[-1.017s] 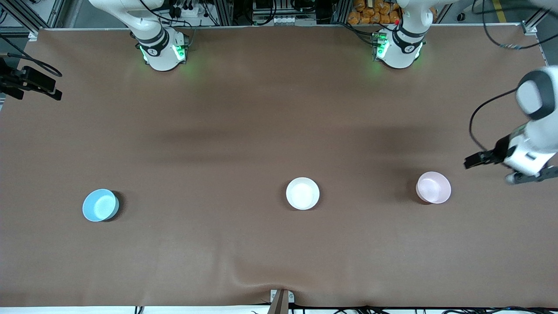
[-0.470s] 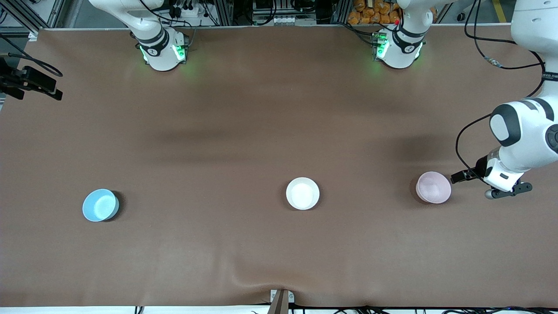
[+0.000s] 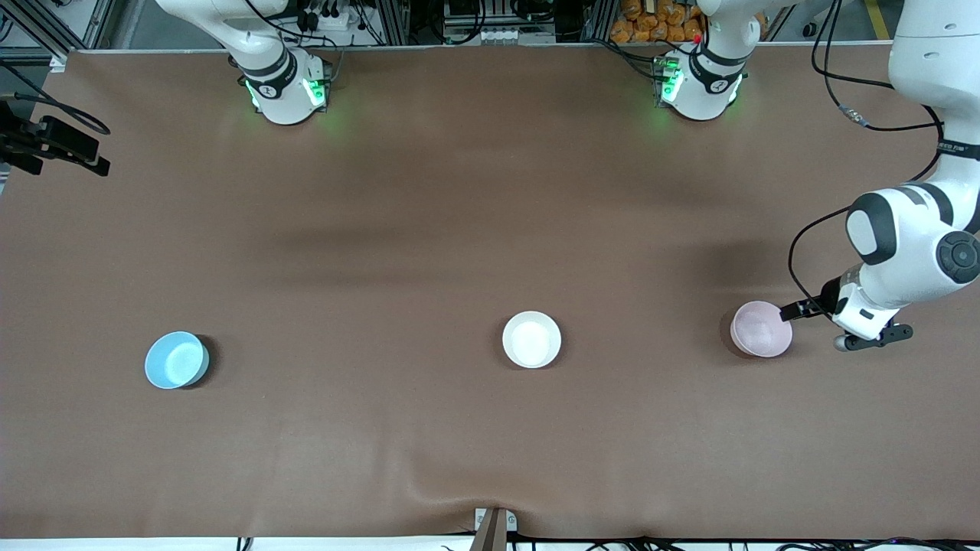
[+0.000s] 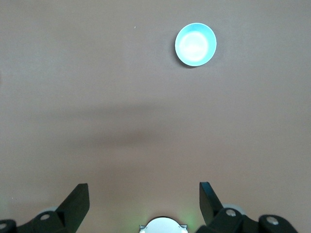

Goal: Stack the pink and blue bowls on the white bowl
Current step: 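Reach the left gripper down to the rim of the pink bowl, then grasp the pink bowl rim and carry it toward the white bowl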

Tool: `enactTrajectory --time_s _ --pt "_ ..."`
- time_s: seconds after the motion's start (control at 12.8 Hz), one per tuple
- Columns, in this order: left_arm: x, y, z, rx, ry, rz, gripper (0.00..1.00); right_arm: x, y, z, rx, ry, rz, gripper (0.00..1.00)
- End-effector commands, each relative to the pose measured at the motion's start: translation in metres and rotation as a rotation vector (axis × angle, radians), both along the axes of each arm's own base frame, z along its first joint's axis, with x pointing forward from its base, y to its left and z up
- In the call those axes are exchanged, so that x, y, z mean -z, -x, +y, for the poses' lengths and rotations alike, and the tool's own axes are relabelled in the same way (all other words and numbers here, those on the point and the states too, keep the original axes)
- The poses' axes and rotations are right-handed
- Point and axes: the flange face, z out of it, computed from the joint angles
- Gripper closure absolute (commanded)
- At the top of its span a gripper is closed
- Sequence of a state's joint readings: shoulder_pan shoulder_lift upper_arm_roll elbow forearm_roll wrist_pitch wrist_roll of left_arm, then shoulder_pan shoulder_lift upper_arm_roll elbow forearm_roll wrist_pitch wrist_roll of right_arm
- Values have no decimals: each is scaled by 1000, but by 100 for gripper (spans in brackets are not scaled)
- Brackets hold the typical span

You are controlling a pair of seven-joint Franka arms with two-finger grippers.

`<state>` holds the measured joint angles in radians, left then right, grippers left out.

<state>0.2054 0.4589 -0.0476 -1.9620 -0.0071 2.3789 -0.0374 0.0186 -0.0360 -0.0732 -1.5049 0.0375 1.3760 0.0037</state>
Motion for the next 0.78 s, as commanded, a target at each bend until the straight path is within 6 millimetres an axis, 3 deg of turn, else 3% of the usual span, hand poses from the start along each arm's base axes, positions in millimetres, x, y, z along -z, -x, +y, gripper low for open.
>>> enactTrajectory --time_s 0.0,0.16,0.23,0.39,0.7 --pt "10 -4 -4 -13 22 -9 38 0 0 3 4 9 3 0" --pt "21 -10 -4 -41 52 -8 50 -1 0 2 4 11 1 0" --pt "24 -12 -4 -45 55 -6 61 1 0 3 5 10 4 0" --pt "26 -14 -7 -61 73 -8 96 1 -1 4 2 10 5 0" --pt "21 -16 -24 -46 102 -15 100 1 -1 6 -2 11 3 0"
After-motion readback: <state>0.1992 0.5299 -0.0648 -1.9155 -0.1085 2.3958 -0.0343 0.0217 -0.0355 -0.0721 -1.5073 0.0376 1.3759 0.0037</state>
